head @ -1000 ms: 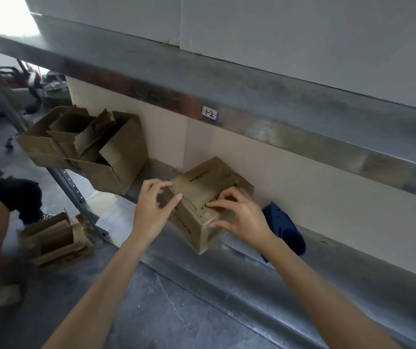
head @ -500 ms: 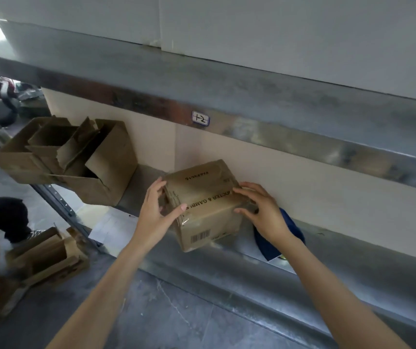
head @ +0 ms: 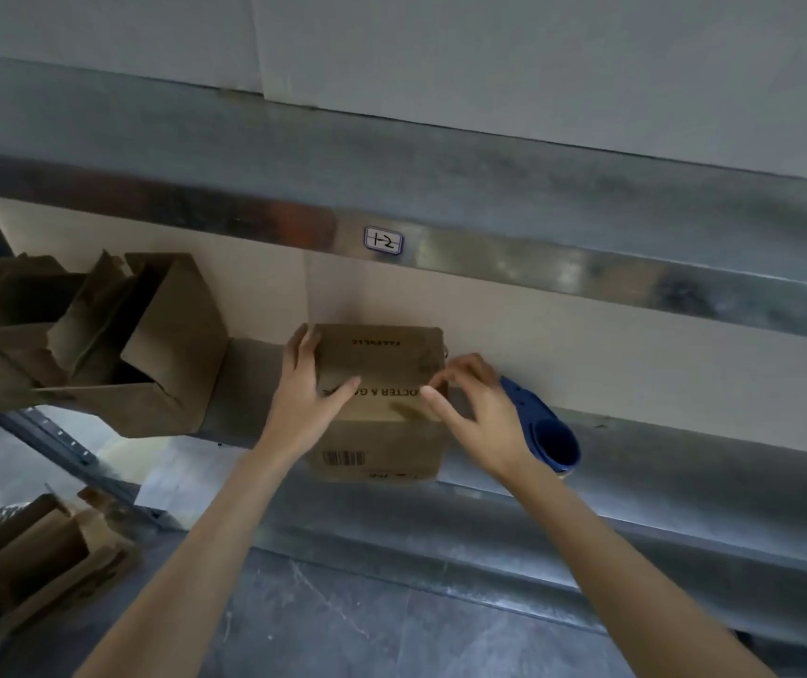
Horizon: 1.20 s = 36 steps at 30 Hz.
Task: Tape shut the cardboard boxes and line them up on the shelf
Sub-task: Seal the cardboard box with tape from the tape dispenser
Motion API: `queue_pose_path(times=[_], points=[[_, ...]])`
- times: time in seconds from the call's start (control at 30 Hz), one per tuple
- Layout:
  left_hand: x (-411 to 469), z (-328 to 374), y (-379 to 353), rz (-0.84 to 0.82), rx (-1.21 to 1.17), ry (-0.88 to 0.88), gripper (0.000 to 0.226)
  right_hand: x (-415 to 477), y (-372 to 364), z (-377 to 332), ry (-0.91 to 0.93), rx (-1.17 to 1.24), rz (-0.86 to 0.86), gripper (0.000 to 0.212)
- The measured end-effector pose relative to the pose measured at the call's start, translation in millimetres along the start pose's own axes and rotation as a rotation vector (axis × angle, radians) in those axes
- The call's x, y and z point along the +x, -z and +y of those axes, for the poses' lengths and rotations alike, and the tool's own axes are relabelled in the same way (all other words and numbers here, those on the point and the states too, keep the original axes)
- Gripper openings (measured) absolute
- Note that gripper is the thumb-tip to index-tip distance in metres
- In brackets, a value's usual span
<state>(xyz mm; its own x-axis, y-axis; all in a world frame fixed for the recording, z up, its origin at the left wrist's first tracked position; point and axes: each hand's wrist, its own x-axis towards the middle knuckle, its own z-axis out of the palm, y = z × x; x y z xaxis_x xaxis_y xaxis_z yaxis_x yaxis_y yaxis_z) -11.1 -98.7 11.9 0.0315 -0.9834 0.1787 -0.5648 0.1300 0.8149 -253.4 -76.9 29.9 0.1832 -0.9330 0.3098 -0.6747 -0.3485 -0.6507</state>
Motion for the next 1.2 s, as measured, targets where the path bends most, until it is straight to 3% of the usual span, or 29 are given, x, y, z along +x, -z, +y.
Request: queue_pose_path(times=[0.13,0.37,0.53,0.73,1.0,1.2], points=[[7,-5,5,-0.022,0.18,-0.061,0.082,13,-17,-10,-0.036,-0.108,0.052,0.04],[13,-6,4,-0.059,0.239,-0.194,0.073,21,-40,-12,-0.136,-0.072,-0.05,0.06],[17,-8,4,-0.057,0.239,-0.209,0.07,20,-36,-15,-0.136,-0.246,-0.119,0.077],[15,-9,3,-0.067,0.181,-0.229,0.067,18,-34,-19,-0.084,-0.425,-0.129,0.067],[14,-7,5,-0.076,0.13,-0.27,0.058,17,-37,-19,-0.062,-0.174,-0.093,0.055],[15,-6,6,-0.053,0.181,-0.277,0.054,22,-36,-17,-0.08,-0.184,-0.113,0.047]])
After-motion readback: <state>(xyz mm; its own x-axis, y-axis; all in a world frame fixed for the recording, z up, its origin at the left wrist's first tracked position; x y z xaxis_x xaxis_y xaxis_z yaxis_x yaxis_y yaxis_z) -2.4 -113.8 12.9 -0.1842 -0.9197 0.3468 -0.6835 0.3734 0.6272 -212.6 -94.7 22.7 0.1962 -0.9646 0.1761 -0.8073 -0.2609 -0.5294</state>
